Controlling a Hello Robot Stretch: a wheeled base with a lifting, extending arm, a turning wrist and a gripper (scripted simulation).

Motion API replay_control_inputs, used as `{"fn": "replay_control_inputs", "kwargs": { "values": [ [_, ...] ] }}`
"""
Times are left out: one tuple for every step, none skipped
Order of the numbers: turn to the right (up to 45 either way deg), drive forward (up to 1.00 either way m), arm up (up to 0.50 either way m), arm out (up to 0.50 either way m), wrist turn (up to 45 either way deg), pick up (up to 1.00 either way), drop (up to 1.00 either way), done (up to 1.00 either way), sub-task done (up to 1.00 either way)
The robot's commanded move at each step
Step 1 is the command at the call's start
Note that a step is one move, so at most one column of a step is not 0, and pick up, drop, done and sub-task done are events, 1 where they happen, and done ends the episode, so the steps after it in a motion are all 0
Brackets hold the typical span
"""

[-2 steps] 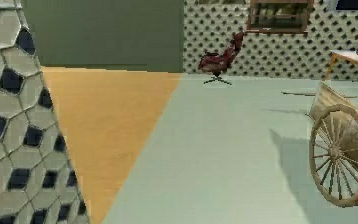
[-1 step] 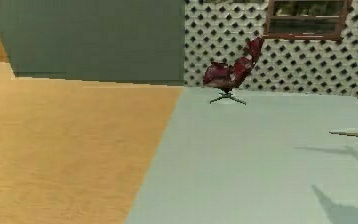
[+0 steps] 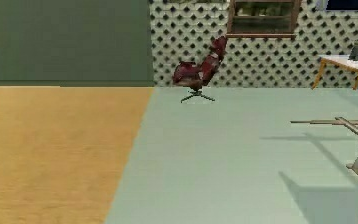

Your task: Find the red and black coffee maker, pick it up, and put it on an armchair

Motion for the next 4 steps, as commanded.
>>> {"fn": "replay_control_inputs", "kwargs": {
  "values": [
    [0.0,0.1,0.0,0.0,0.0,0.0,0.0,0.0,0.0],
    [-39.0,0.0,0.0,0.0,0.0,0.0,0.0,0.0,0.0],
    [0.0,0.35,0.0,0.0,0.0,0.0,0.0,0.0,0.0],
    [-9.0,0.0,0.0,0.0,0.0,0.0,0.0,0.0,0.0]
  ]
}}
